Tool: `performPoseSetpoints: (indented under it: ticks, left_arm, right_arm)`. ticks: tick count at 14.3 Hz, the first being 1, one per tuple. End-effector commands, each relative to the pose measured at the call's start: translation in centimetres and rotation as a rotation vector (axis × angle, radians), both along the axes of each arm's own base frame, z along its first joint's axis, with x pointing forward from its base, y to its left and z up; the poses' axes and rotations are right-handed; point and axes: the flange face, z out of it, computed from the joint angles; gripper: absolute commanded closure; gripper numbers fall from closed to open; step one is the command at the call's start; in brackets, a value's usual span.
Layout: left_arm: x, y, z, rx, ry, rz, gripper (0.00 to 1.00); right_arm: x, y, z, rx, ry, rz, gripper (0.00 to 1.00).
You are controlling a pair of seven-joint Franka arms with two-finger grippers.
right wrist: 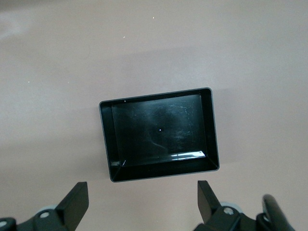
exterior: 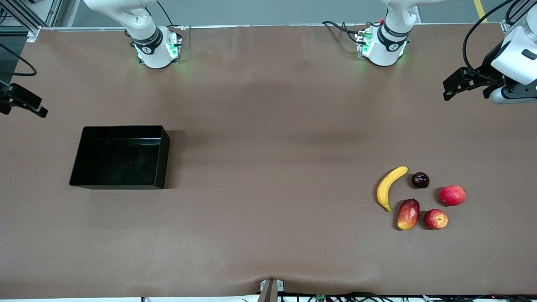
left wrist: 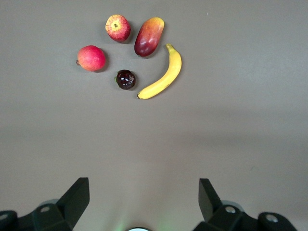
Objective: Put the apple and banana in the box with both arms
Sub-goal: 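Move the left gripper toward the fruit while the right gripper nears the box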
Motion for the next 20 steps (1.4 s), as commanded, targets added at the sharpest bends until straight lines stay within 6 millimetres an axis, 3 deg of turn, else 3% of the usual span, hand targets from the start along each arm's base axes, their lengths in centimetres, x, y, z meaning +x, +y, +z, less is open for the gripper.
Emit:
performPoseSetpoints:
  ticks: [1, 5, 6, 7, 9, 10, 12, 16, 20]
  left_arm:
    - [-0.1, 0.1, 0.2, -0.020, 0.006, -0.012, 0.00]
    - [1.0, 0.4, -0.6, -0.011, 0.018, -0.009, 0.00]
    - [1.6, 0.1, -1.1, -0.013, 0.023, -0.014, 0.00]
    - [2.5, 0.2, -2.0, -0.014, 0.030, -0.012, 0.00]
    - [4.7, 0.8, -4.5, -0.023, 0.028, -0.004, 0.00]
    - [6.0, 1.3, -5.7, -0.030, 0.012, 0.003, 0.00]
    - [8.2, 1.8, -9.0, -0.016, 0.014, 0.006, 0.00]
    - [12.7, 1.9, -16.3, 0.038, -0.022, -0.018, 0.00]
    - [15.8, 3.8, -22.9, 0.017, -0.047, 0.004, 0.00]
  right_arm:
    - [0.1, -0.3, 0.2, -0.006, 0.000, -0.022, 0.00]
    - [1.3, -0.3, -1.6, -0.016, 0.024, -0.024, 0.00]
    - [2.2, -0.2, -3.0, -0.023, 0.044, -0.014, 0.00]
    - [3.1, -0.1, -4.4, -0.032, 0.056, -0.014, 0.00]
    - [6.1, 1.9, -8.6, -0.055, 0.063, 0.019, 0.00]
    - [6.7, 3.0, -9.7, -0.065, 0.073, 0.036, 0.00]
    - [6.8, 3.0, -10.0, -0.069, 0.076, 0.035, 0.00]
    - [8.5, 1.3, -14.7, -0.084, 0.134, 0.011, 0.00]
    - [8.9, -6.1, -20.5, -0.085, 0.222, -0.057, 0.00]
